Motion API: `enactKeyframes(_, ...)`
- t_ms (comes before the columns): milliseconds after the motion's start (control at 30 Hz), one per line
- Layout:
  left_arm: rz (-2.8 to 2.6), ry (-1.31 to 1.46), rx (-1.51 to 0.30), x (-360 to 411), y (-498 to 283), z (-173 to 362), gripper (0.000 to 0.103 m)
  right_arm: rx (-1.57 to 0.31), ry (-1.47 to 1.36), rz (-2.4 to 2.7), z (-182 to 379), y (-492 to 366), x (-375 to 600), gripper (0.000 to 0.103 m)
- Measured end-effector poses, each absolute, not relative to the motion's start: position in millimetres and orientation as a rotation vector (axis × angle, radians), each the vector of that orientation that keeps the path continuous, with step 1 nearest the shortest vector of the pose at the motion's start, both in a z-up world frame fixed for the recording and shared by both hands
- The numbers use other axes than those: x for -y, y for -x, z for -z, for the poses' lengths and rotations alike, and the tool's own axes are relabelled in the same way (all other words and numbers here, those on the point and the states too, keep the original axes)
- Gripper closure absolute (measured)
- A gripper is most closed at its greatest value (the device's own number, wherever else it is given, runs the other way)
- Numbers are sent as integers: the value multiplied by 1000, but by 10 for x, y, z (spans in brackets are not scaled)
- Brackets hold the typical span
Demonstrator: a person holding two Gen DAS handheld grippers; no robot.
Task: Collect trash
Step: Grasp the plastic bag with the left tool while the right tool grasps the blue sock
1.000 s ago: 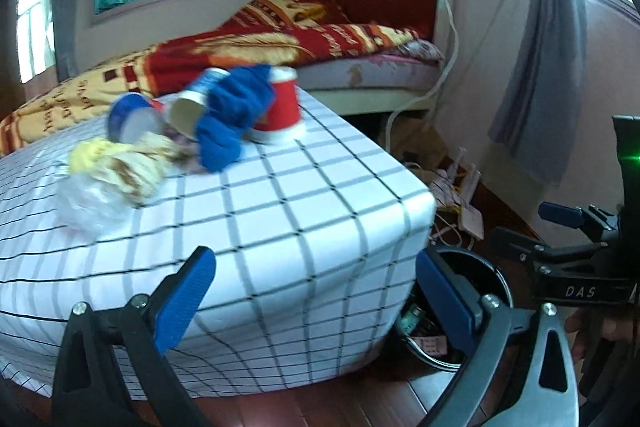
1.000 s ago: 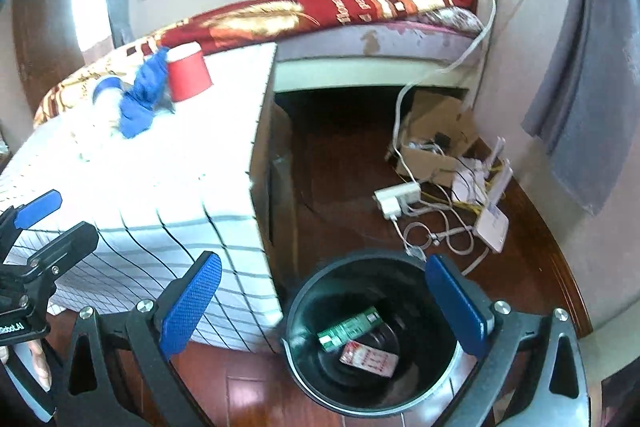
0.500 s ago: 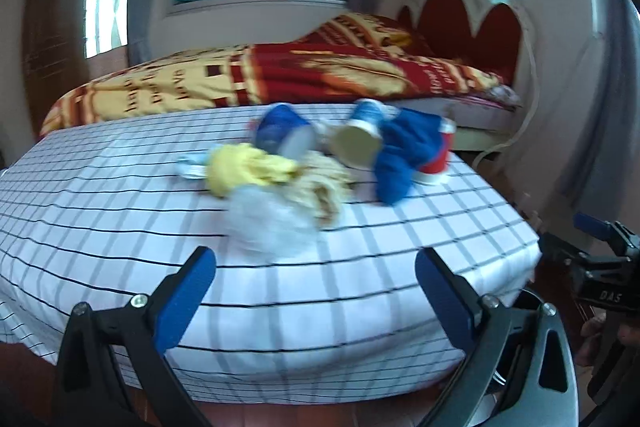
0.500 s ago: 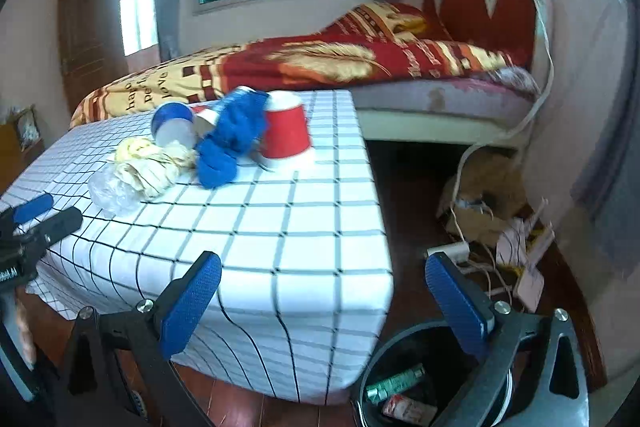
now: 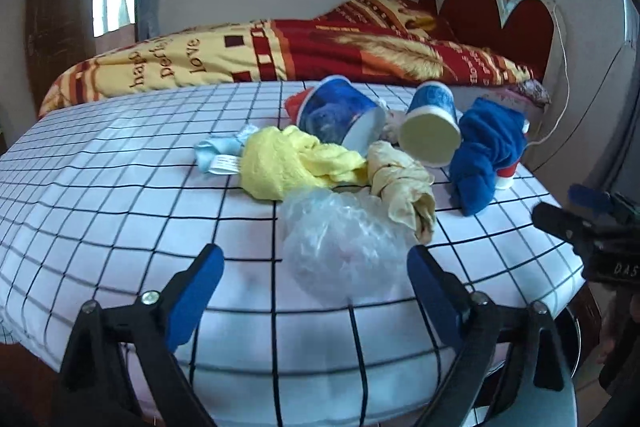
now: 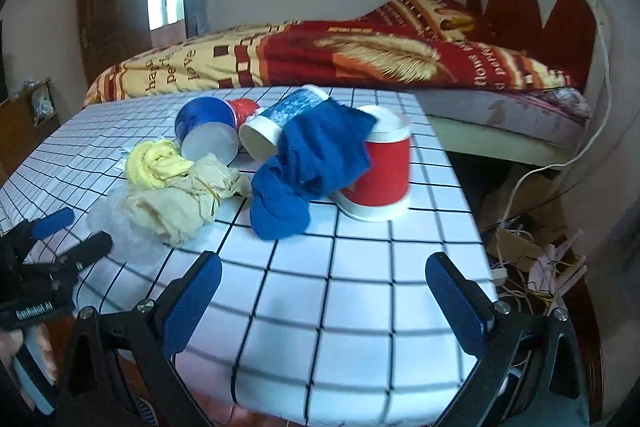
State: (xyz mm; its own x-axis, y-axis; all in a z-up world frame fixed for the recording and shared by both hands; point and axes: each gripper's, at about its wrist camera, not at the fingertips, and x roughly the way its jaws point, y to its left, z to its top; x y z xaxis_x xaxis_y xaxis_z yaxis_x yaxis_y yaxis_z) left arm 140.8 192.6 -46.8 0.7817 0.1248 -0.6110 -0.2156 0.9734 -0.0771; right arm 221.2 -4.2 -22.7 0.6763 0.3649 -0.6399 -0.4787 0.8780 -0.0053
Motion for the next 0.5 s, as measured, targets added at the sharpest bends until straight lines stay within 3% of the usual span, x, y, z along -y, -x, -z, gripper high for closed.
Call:
enactKeyframes(100, -190, 142, -668, -1951, -1523, 504, 13, -717, 172, -504, 289, -2408, -117, 15)
enactKeyframes(333, -142, 181, -680, -1981, -1634, 510, 18, -792, 141, -527, 409, -2723, -354, 26)
enactKeyframes(367, -134, 183, -683, -1981, -1647, 518, 19, -797, 139, -532, 419, -2742, -378, 34)
enactKeyframes(467, -106, 203, -690, -1996, -1665, 552, 33, -815, 147, -557, 447, -2769, -450, 60)
enactKeyframes(500, -95, 212, -691, -2000, -1670, 561, 46, -810, 153, -560, 442, -2752, -461, 62)
